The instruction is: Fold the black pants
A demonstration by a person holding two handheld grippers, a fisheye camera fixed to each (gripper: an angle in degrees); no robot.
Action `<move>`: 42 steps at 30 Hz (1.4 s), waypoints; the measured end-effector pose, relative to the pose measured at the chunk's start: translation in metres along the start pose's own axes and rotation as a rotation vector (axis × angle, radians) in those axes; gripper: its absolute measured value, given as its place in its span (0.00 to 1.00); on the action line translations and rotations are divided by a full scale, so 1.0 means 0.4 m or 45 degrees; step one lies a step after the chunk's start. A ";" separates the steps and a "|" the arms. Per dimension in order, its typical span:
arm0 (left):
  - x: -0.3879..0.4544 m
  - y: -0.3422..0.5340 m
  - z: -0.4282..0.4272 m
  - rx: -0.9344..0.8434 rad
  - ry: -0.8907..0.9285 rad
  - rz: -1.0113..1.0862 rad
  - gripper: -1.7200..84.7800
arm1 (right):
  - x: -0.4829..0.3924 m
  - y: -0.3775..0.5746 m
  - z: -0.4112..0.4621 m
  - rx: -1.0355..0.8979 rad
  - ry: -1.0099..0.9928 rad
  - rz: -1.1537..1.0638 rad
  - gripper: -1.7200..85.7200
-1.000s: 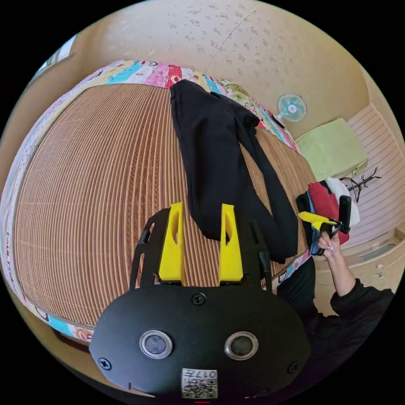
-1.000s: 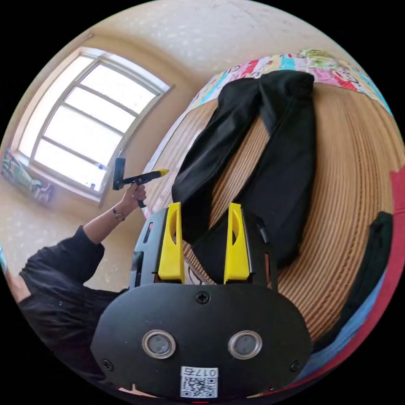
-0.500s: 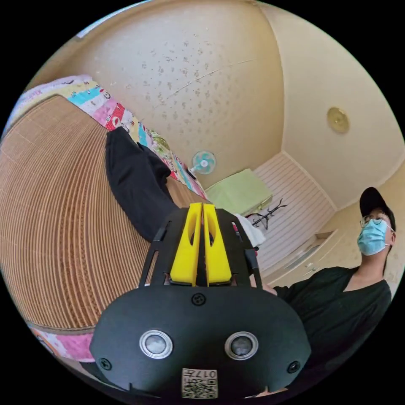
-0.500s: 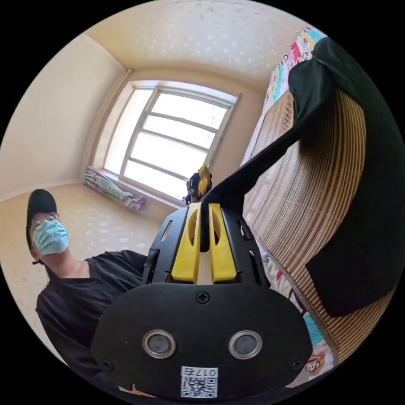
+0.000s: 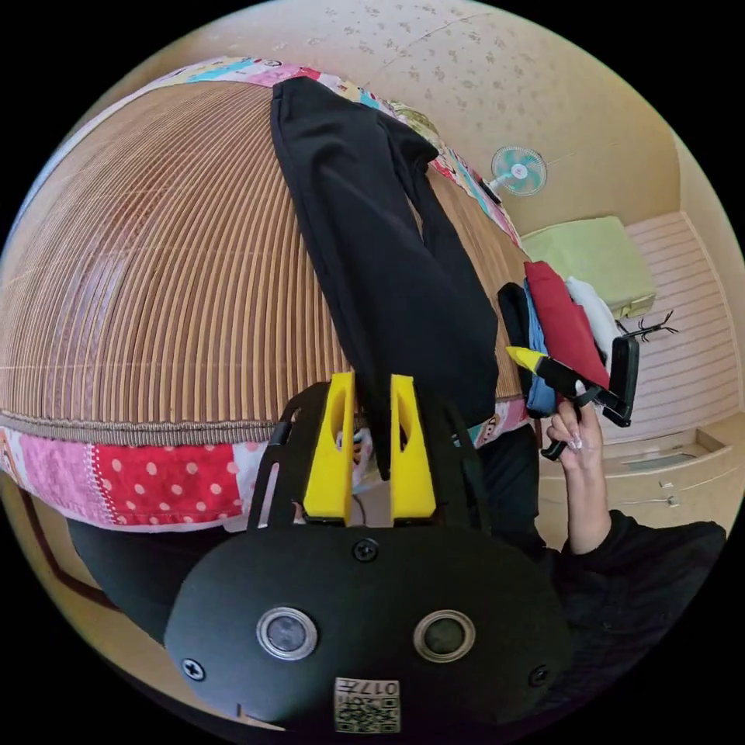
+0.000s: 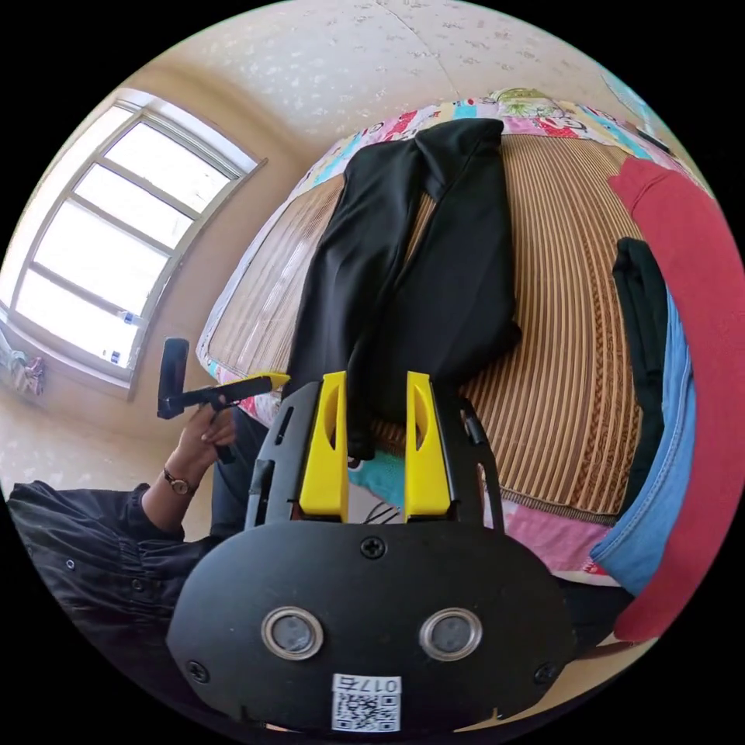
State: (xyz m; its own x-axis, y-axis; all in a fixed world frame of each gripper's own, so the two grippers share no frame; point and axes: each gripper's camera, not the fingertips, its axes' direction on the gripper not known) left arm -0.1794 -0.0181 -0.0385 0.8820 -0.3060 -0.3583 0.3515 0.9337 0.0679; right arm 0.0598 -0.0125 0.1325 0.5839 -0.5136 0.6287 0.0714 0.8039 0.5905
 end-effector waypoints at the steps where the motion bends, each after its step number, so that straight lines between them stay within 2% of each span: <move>1: -0.004 0.006 -0.008 -0.026 0.014 0.025 0.06 | -0.004 -0.011 -0.007 0.023 -0.035 0.011 0.14; 5: -0.064 0.105 -0.113 0.102 0.011 -0.026 0.04 | -0.024 -0.020 -0.015 0.040 -0.018 0.063 0.14; 10: -0.112 0.280 -0.180 0.214 -0.241 -0.191 0.06 | -0.063 -0.022 0.068 -0.053 -0.073 0.014 0.17; 12: -0.119 0.318 -0.193 0.259 -0.294 -0.261 0.06 | -0.078 -0.033 0.127 -0.104 0.027 0.015 0.19; 13: -0.117 0.338 -0.208 0.306 -0.310 -0.295 0.06 | -0.086 -0.043 0.178 -0.195 0.140 0.002 0.20; 15: -0.105 0.360 -0.234 0.387 -0.297 -0.311 0.07 | -0.120 -0.049 0.187 -0.211 0.363 -0.056 0.18; 18: -0.078 0.365 -0.259 0.455 -0.242 -0.254 0.07 | -0.153 -0.078 0.181 -0.352 0.466 -0.157 0.12; 19: -0.071 0.359 -0.261 0.447 -0.228 -0.237 0.07 | -0.152 -0.095 0.154 -0.392 0.428 -0.171 0.10; 21: -0.062 0.349 -0.263 0.445 -0.200 -0.208 0.07 | -0.139 -0.109 0.042 -0.272 0.144 -0.145 0.07; 23: -0.054 0.343 -0.265 0.453 -0.161 -0.178 0.07 | -0.075 -0.082 -0.188 0.080 -0.458 -0.037 0.06; 25: -0.047 0.346 -0.259 0.473 -0.133 -0.172 0.07 | -0.010 -0.019 -0.329 0.310 -0.796 0.047 0.06; 27: -0.044 0.351 -0.241 0.462 -0.119 -0.175 0.07 | 0.030 0.063 -0.428 0.457 -0.869 0.062 0.05; 30: -0.043 0.362 -0.194 0.418 -0.089 -0.184 0.07 | 0.064 0.188 -0.468 0.418 -0.701 0.042 0.05; 32: -0.041 0.364 -0.167 0.382 -0.043 -0.178 0.07 | 0.098 0.277 -0.405 0.238 -0.434 0.149 0.04; 36: -0.002 0.342 -0.115 0.299 0.074 -0.098 0.08 | 0.121 0.375 -0.306 -0.016 -0.076 0.278 0.03; 38: 0.036 0.327 -0.099 0.278 0.098 -0.027 0.08 | 0.090 0.401 -0.302 -0.015 0.039 0.265 0.04; 42: 0.157 0.267 -0.056 0.240 0.165 0.205 0.10 | 0.050 0.392 -0.334 0.104 0.075 0.251 0.07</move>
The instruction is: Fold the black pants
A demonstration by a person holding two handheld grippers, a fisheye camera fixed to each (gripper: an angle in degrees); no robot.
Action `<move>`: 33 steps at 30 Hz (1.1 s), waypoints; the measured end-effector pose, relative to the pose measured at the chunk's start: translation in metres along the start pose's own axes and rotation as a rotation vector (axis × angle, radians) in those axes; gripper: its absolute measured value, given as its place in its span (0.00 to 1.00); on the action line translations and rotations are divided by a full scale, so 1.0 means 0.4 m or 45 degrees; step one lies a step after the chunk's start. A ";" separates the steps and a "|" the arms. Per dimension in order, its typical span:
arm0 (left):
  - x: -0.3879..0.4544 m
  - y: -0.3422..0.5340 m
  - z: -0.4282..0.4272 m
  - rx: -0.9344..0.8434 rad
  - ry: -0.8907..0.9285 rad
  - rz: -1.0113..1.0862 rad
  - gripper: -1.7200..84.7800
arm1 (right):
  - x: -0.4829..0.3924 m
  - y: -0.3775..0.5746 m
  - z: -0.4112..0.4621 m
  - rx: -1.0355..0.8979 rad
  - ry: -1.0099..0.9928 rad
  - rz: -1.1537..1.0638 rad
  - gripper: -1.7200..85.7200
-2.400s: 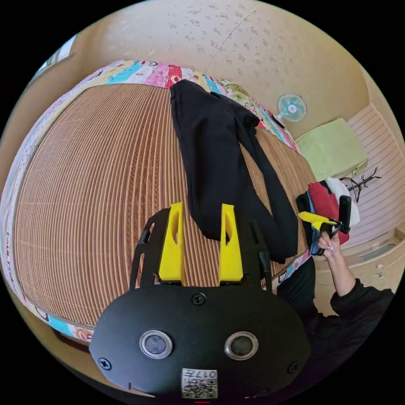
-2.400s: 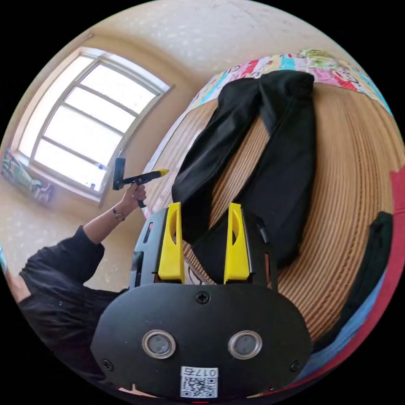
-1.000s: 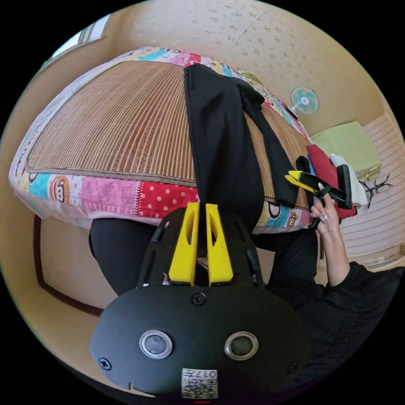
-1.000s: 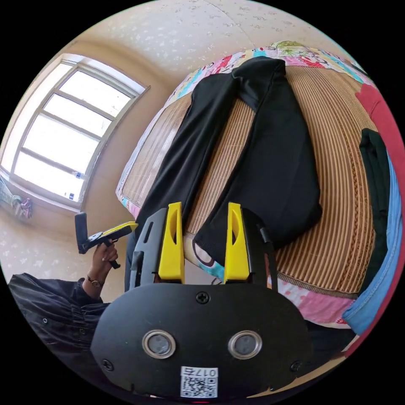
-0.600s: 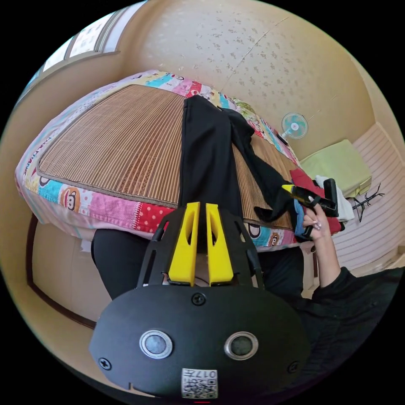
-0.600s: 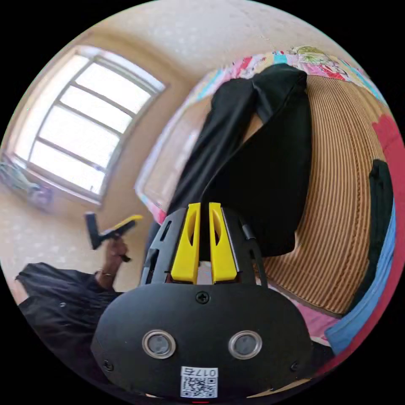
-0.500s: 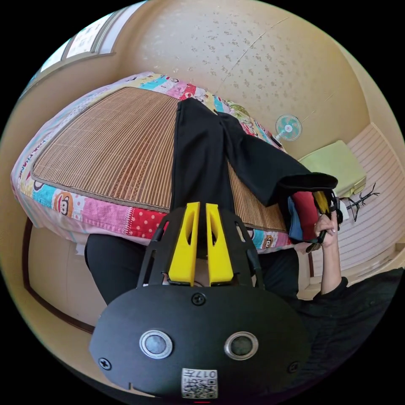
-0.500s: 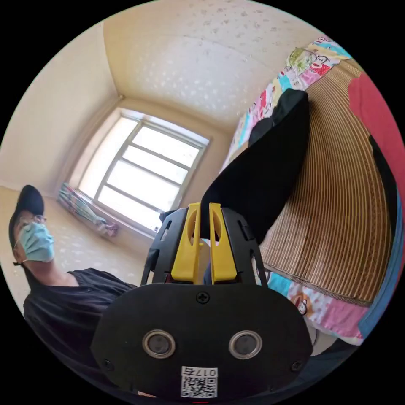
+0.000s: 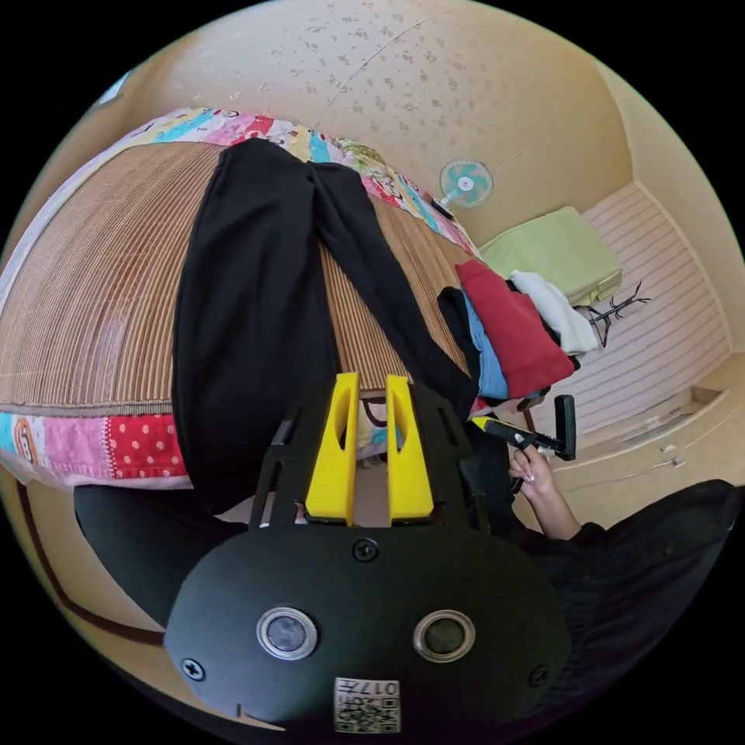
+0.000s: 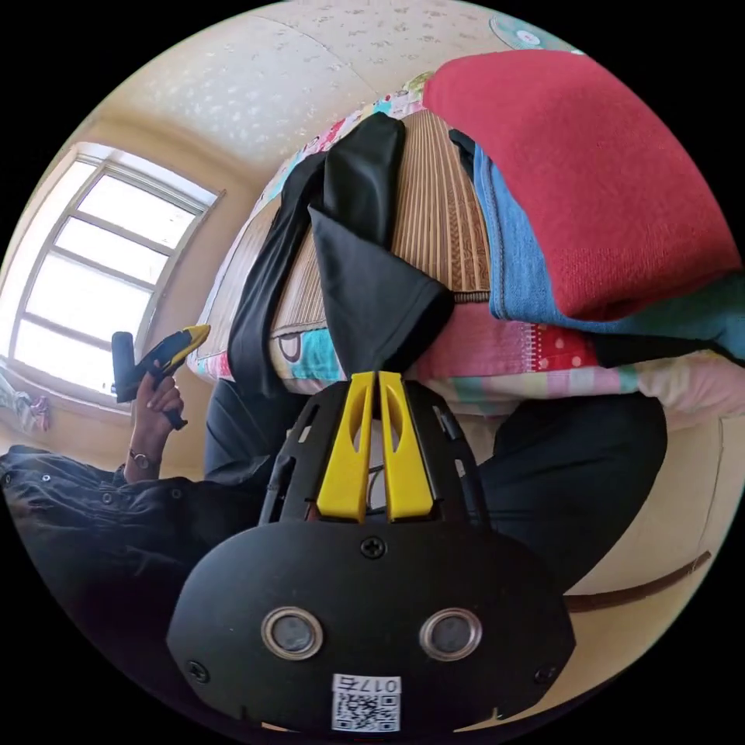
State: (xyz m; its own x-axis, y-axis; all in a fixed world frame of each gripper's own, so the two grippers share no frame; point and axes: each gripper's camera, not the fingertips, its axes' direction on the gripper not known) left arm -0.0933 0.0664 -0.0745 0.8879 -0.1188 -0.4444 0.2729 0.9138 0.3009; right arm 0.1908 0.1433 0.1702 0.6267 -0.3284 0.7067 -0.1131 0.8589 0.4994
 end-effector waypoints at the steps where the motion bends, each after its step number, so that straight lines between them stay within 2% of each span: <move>1: 0.033 -0.027 0.029 -0.041 0.050 0.062 0.10 | -0.008 -0.005 -0.016 0.053 0.024 0.015 0.10; 4: 0.124 -0.069 0.076 -0.098 0.095 0.190 0.11 | -0.053 -0.013 -0.070 0.234 0.088 -0.002 0.15; 6: 0.172 -0.071 0.086 -0.083 0.077 0.256 0.11 | -0.075 -0.033 -0.073 0.258 0.124 -0.012 0.17; 8: 0.202 -0.059 0.096 -0.072 0.055 0.298 0.11 | -0.098 -0.070 -0.025 0.174 0.233 -0.090 0.18; 10: 0.209 -0.033 0.113 -0.106 0.033 0.304 0.11 | -0.085 -0.100 0.040 -0.001 0.323 -0.028 0.16; 12: 0.193 -0.010 0.110 -0.127 0.027 0.272 0.11 | -0.095 -0.096 0.044 -0.032 0.204 -0.066 0.09; 13: 0.175 0.010 0.094 -0.116 0.036 0.243 0.11 | -0.129 -0.074 0.004 0.058 -0.021 -0.167 0.05; 14: 0.164 0.021 0.084 -0.103 0.041 0.228 0.11 | -0.183 -0.046 -0.036 0.148 -0.190 -0.292 0.05; 16: 0.112 0.066 0.049 -0.063 0.033 0.150 0.11 | -0.275 -0.013 -0.042 0.107 -0.286 -0.504 0.04; 18: 0.064 0.094 0.041 -0.079 0.006 0.071 0.11 | -0.331 0.002 -0.004 -0.040 -0.154 -0.546 0.05; 20: 0.017 0.115 0.045 -0.120 0.016 -0.017 0.11 | -0.325 0.026 0.010 0.023 0.156 -0.458 0.07; 23: -0.027 0.139 0.046 -0.120 0.085 -0.105 0.11 | -0.285 0.022 0.023 0.097 0.443 -0.366 0.15; 25: -0.028 0.143 0.054 -0.130 0.082 -0.110 0.11 | -0.244 -0.003 0.062 0.027 0.542 -0.285 0.17; 28: -0.012 0.134 0.062 -0.153 0.073 -0.088 0.11 | -0.195 -0.026 0.101 -0.073 0.486 -0.235 0.16; 30: -0.003 0.130 0.053 -0.145 0.083 -0.081 0.11 | -0.230 -0.016 0.054 -0.033 0.349 -0.358 0.10; 32: 0.005 0.133 0.037 -0.108 0.097 -0.064 0.10 | -0.312 0.033 -0.023 0.118 0.033 -0.612 0.05; 33: 0.004 0.138 0.029 -0.087 0.093 -0.064 0.10 | -0.330 0.045 -0.028 0.119 -0.039 -0.671 0.05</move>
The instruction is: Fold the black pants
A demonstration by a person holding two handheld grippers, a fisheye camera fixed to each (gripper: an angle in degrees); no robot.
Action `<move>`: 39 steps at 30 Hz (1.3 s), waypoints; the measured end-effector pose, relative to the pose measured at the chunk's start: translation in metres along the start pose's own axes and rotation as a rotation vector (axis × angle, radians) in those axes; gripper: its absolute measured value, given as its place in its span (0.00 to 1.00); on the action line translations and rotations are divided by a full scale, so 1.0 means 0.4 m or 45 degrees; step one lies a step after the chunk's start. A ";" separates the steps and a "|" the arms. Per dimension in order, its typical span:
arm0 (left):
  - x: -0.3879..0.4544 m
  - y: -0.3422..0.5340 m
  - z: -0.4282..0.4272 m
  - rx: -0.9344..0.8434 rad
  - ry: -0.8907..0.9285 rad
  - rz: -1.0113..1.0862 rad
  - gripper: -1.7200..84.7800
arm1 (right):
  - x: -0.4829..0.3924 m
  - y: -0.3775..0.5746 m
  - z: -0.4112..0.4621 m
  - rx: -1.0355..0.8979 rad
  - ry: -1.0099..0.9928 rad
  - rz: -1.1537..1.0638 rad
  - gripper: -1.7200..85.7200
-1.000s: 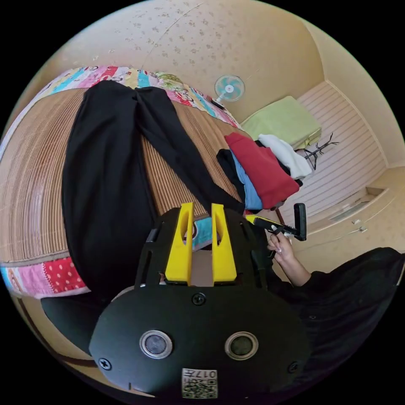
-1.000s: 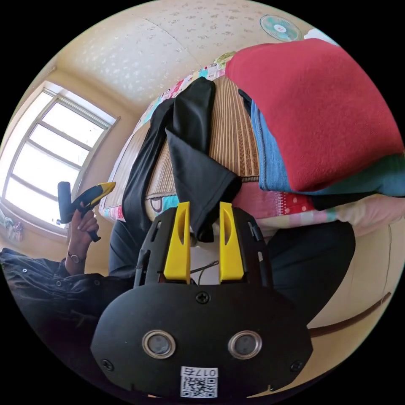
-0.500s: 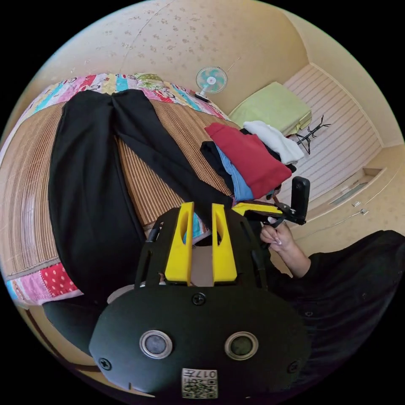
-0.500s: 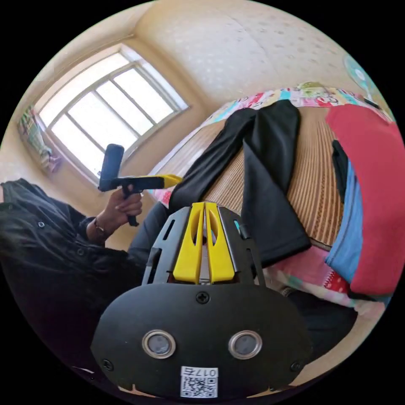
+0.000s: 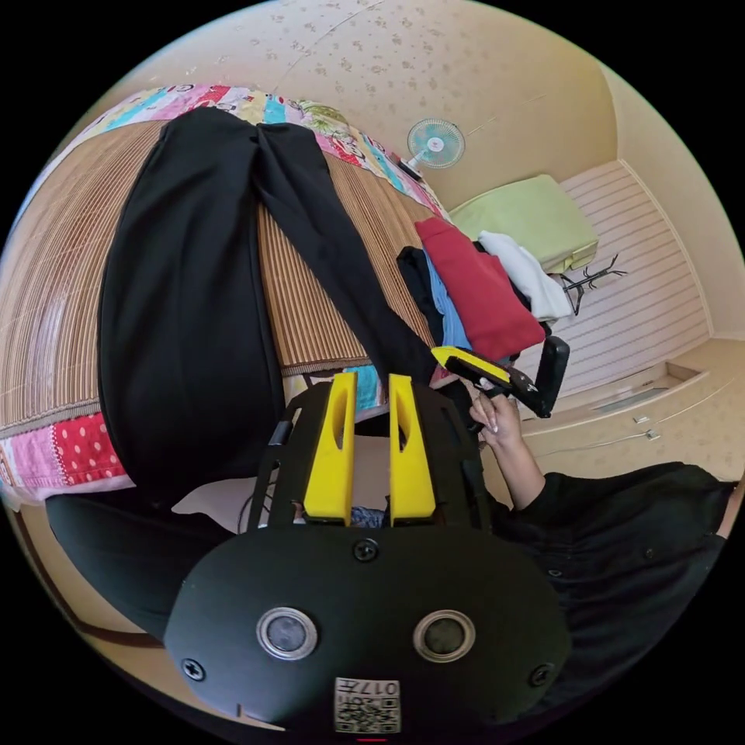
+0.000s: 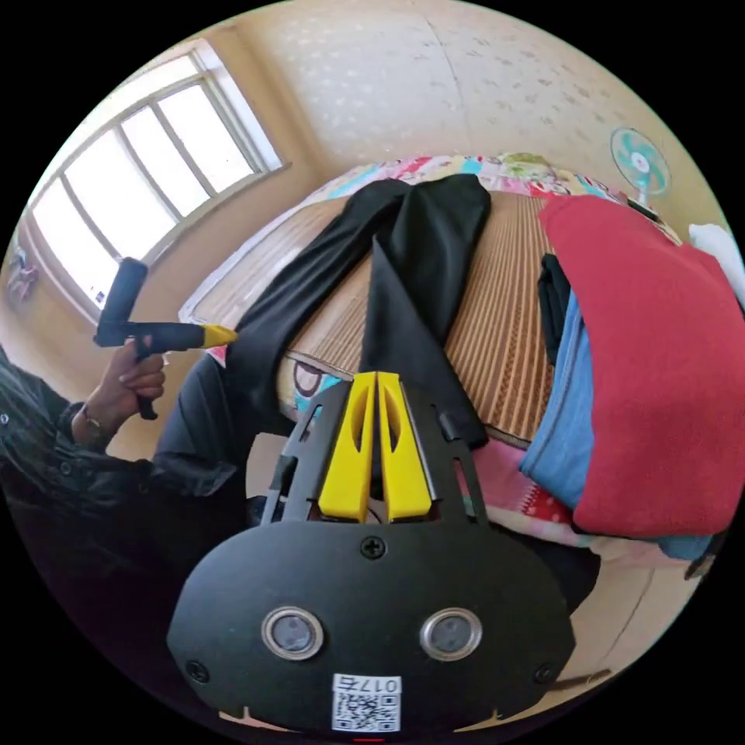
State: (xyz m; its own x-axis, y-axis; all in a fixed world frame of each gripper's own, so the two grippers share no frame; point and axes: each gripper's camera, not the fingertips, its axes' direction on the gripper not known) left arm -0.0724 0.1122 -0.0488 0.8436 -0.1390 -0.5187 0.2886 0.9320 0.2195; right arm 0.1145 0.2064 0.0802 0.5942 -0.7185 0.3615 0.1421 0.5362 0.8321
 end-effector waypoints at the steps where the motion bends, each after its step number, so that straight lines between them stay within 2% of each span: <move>1: -0.005 0.005 -0.001 0.006 -0.009 -0.005 0.10 | -0.027 -0.003 0.013 -0.053 -0.117 -0.060 0.05; 3: -0.018 0.008 0.007 -0.020 -0.010 -0.028 0.10 | -0.022 0.000 0.044 -0.165 -0.041 0.050 0.05; 5: -0.030 0.012 0.013 -0.043 0.020 -0.050 0.10 | 0.026 0.024 0.031 -0.145 0.211 0.236 0.07; 8: -0.032 0.024 0.014 -0.032 0.030 -0.053 0.10 | 0.089 0.043 0.008 -0.085 0.528 0.332 0.15; 10: -0.032 0.027 0.030 -0.065 0.022 -0.054 0.10 | 0.149 0.052 0.040 -0.154 0.556 0.367 0.16; 11: -0.032 0.027 0.033 -0.075 0.028 -0.057 0.10 | 0.202 0.053 0.085 -0.314 0.478 0.430 0.16; 12: -0.032 0.027 0.036 -0.084 0.048 -0.062 0.10 | 0.220 0.053 0.094 -0.348 0.458 0.456 0.16; 13: -0.029 0.028 0.029 -0.069 0.064 -0.059 0.10 | 0.217 0.046 0.068 -0.302 0.440 0.435 0.14; 15: -0.020 0.034 0.006 -0.014 0.058 -0.047 0.10 | 0.169 0.025 0.001 -0.159 0.219 0.271 0.10; 17: -0.014 0.045 -0.022 0.063 0.055 -0.021 0.10 | 0.090 0.015 -0.064 0.050 -0.202 0.060 0.07; 18: -0.014 0.053 -0.036 0.109 0.054 -0.010 0.10 | 0.075 0.013 -0.059 0.051 -0.318 0.016 0.07; 19: -0.018 0.056 -0.043 0.133 0.048 -0.008 0.10 | 0.053 0.010 -0.023 -0.048 -0.503 -0.034 0.07; 20: -0.021 0.056 -0.042 0.132 0.048 -0.012 0.10 | 0.038 0.014 0.030 -0.203 -0.577 -0.061 0.07; 22: -0.034 0.042 -0.030 0.070 0.064 -0.034 0.10 | 0.028 0.040 0.079 -0.332 -0.543 -0.097 0.08; 24: -0.032 0.035 -0.024 0.043 0.045 -0.042 0.10 | 0.049 0.063 0.071 -0.328 -0.384 -0.011 0.08; 26: -0.022 0.030 -0.017 0.028 0.034 -0.020 0.11 | 0.118 0.095 0.032 -0.274 0.018 0.257 0.12; 28: -0.009 0.027 0.002 0.003 0.036 0.003 0.11 | 0.192 0.128 0.031 -0.326 0.226 0.464 0.14; 30: -0.004 0.023 0.022 -0.021 0.060 0.006 0.11 | 0.263 0.161 0.060 -0.445 0.152 0.601 0.16; 31: -0.002 0.018 0.034 -0.035 0.082 0.008 0.11 | 0.301 0.189 0.081 -0.478 0.027 0.675 0.17; 35: 0.001 0.003 0.058 -0.051 0.057 0.011 0.11 | 0.409 0.294 0.140 -0.395 -0.292 0.891 0.16; 37: -0.002 -0.011 0.054 -0.065 0.085 -0.015 0.11 | 0.431 0.322 0.139 -0.320 -0.410 0.900 0.12; 39: 0.002 -0.021 0.031 -0.062 0.124 -0.022 0.11 | 0.426 0.328 0.109 -0.263 -0.548 0.794 0.08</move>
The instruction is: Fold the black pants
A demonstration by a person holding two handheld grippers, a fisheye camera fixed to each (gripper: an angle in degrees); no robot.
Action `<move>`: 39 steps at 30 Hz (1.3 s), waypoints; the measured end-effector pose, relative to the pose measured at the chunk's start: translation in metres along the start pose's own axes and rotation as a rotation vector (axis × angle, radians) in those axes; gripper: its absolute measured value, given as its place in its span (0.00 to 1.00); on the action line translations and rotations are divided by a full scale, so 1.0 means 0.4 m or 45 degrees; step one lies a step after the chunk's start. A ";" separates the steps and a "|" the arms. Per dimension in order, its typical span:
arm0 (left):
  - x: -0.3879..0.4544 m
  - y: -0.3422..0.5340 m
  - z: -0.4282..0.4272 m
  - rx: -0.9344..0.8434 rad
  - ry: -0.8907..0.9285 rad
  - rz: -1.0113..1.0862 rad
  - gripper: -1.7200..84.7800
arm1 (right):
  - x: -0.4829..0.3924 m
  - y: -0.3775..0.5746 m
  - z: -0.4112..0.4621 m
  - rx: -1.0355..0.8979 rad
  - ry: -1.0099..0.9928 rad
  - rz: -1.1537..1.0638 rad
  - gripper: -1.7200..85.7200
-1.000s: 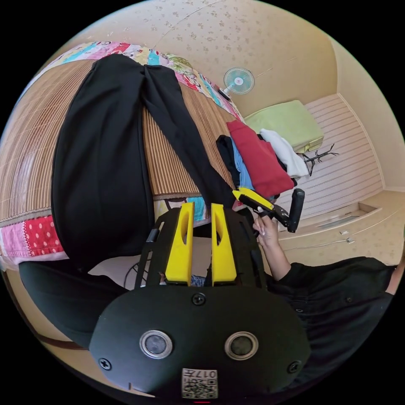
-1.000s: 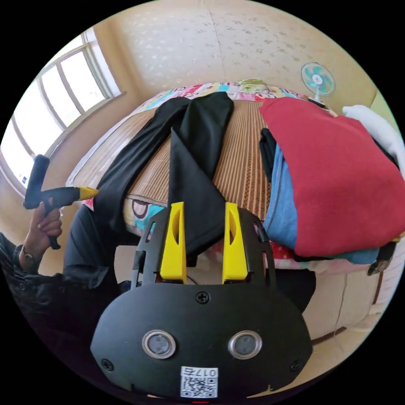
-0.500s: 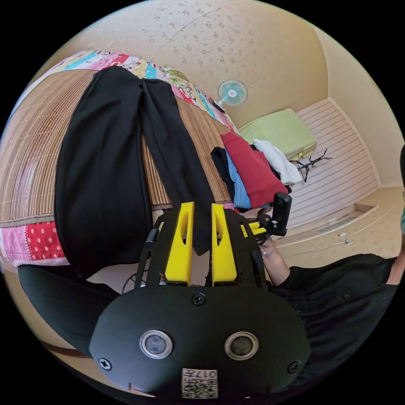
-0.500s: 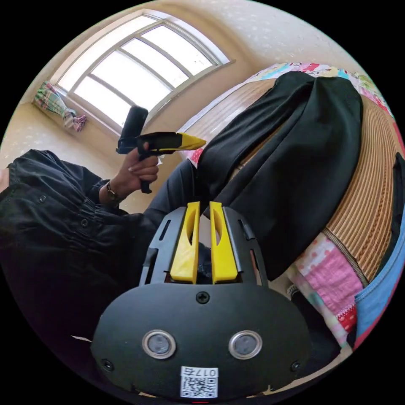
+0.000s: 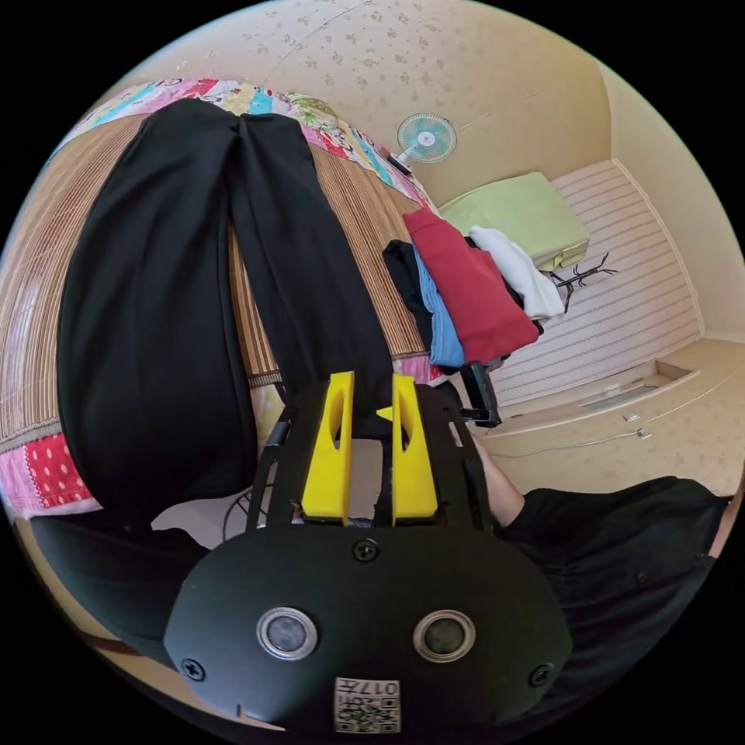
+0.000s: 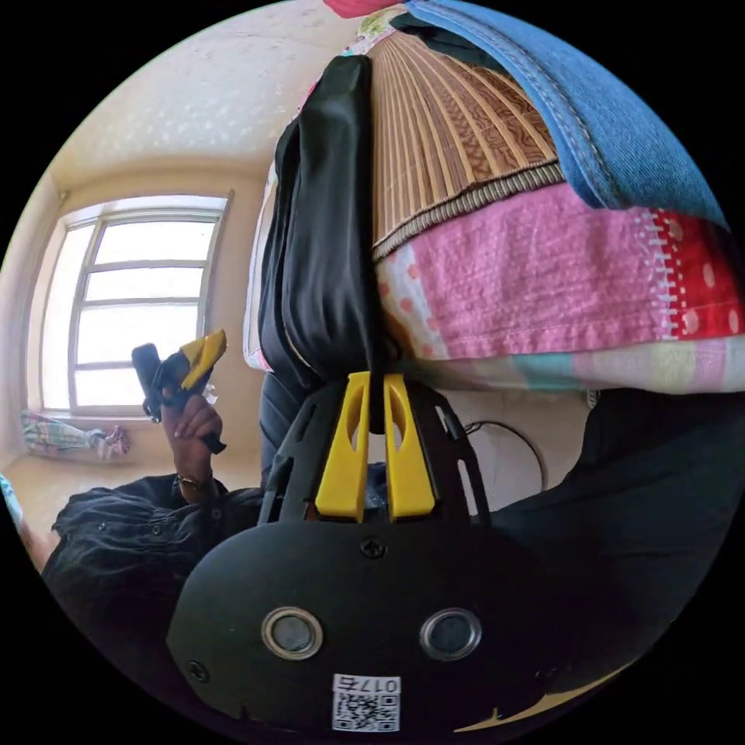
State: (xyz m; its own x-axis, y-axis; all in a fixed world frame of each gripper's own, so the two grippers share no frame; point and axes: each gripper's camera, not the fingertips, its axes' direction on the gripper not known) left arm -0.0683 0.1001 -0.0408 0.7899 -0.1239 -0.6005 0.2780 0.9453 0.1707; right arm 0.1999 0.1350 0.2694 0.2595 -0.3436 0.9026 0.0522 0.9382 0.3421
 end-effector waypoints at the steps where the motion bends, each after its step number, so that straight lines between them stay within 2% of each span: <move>1: 0.009 -0.007 -0.019 -0.009 -0.003 -0.002 0.12 | -0.022 0.025 -0.042 0.045 0.030 -0.071 0.07; 6: 0.068 -0.084 -0.043 -0.206 0.049 -0.043 0.14 | -0.136 0.104 -0.243 0.231 0.321 -0.222 0.06; 8: 0.117 -0.127 -0.043 -0.211 0.083 0.020 0.15 | -0.249 0.093 -0.253 0.235 0.388 -0.424 0.05; 11: 0.196 -0.192 -0.024 -0.218 0.004 0.130 0.16 | -0.391 0.069 -0.162 0.116 0.321 -0.692 0.05; 14: 0.221 -0.226 0.039 -0.354 -0.125 0.203 0.17 | -0.467 0.061 -0.029 -0.012 0.289 -0.909 0.05; 16: 0.180 -0.214 0.106 -0.516 -0.280 0.224 0.14 | -0.464 0.064 0.035 -0.063 0.277 -1.021 0.05; 17: 0.164 -0.206 0.112 -0.525 -0.287 0.218 0.12 | -0.438 0.055 0.067 -0.138 0.279 -1.032 0.06; 18: 0.131 -0.190 0.107 -0.504 -0.239 0.185 0.08 | -0.421 0.047 0.080 -0.195 0.276 -1.020 0.06; 20: 0.084 -0.173 0.066 -0.409 -0.115 0.119 0.06 | -0.363 0.010 0.089 -0.380 0.254 -0.984 0.06; 21: 0.059 -0.166 0.032 -0.353 -0.072 0.091 0.05 | -0.354 -0.004 0.077 -0.393 0.251 -0.979 0.06; 24: 0.014 -0.163 -0.044 -0.244 0.022 0.049 0.04 | -0.322 -0.163 -0.027 -0.208 0.352 -0.820 0.08; 26: -0.011 -0.167 -0.083 -0.198 0.109 0.010 0.04 | -0.276 -0.390 -0.094 0.000 0.430 -0.541 0.11; 30: -0.084 -0.186 -0.151 -0.127 0.378 -0.116 0.03 | -0.149 -0.778 -0.081 0.131 0.450 -0.304 0.17; 32: -0.116 -0.197 -0.182 -0.109 0.474 -0.166 0.03 | 0.007 -1.002 -0.048 0.225 0.394 -0.066 0.18; 35: -0.168 -0.210 -0.263 -0.021 0.600 -0.217 0.03 | 0.172 -1.176 0.017 0.235 0.360 0.167 0.18; 39: -0.315 -0.198 -0.336 0.112 0.986 -0.368 0.03 | 0.166 -1.270 0.076 0.362 0.516 0.123 0.12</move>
State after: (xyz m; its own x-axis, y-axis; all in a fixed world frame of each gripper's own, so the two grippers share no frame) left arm -0.2633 0.0814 -0.0836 0.0900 -0.0851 -0.9923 0.4793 0.8771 -0.0318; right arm 0.1615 -0.3657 0.1636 0.6070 -0.1587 0.7787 -0.2406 0.8972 0.3703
